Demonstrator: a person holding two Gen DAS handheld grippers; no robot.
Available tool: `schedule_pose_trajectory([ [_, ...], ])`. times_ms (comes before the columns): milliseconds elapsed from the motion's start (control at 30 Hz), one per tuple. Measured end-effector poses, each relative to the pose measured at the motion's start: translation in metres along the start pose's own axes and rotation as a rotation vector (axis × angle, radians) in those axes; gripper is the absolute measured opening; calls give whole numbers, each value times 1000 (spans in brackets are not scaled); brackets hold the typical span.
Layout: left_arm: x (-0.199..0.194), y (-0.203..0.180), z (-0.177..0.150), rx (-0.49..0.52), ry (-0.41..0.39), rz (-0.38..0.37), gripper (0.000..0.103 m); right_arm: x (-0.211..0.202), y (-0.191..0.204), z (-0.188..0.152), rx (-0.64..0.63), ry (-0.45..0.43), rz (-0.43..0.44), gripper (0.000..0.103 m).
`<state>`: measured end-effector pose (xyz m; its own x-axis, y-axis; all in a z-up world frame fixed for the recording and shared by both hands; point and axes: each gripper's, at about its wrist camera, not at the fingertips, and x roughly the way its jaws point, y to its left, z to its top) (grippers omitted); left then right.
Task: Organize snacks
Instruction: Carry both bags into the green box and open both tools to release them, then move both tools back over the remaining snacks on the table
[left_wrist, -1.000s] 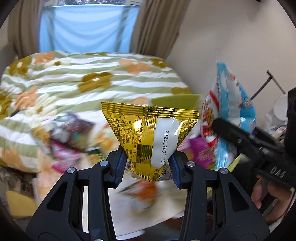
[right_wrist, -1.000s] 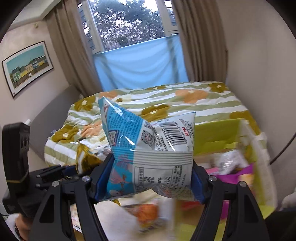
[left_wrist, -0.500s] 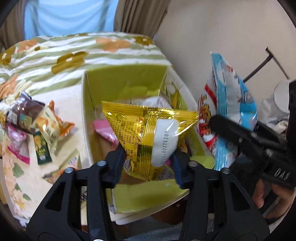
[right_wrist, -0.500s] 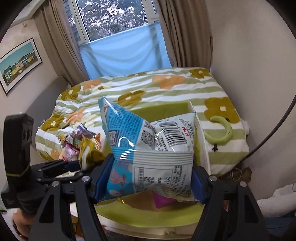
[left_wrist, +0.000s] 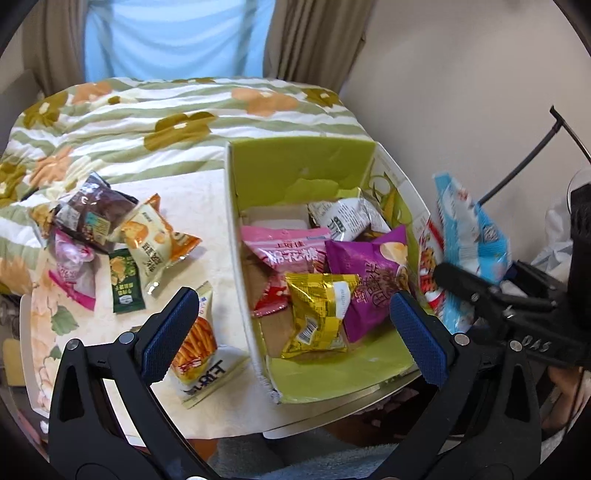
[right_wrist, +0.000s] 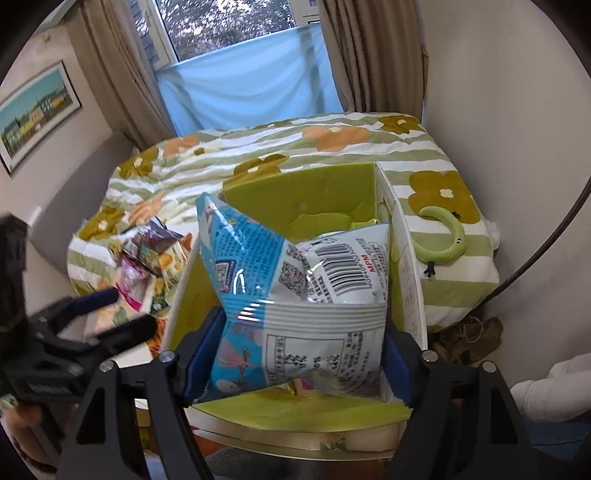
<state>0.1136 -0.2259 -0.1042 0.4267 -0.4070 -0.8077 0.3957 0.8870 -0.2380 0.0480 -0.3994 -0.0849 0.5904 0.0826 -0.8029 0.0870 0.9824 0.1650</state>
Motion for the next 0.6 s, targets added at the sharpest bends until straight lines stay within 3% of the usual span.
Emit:
schedule_pose_trajectory([
  [233, -5, 10, 1, -17, -25, 39, 102, 16, 6, -8, -24, 37, -15, 82],
  [300, -8, 11, -2, -12, -26, 51, 102, 15, 6, -13, -30, 2, -31, 103],
  [600, -13, 18, -8, -20, -24, 94, 102, 8, 2, -24, -16, -31, -14, 103],
])
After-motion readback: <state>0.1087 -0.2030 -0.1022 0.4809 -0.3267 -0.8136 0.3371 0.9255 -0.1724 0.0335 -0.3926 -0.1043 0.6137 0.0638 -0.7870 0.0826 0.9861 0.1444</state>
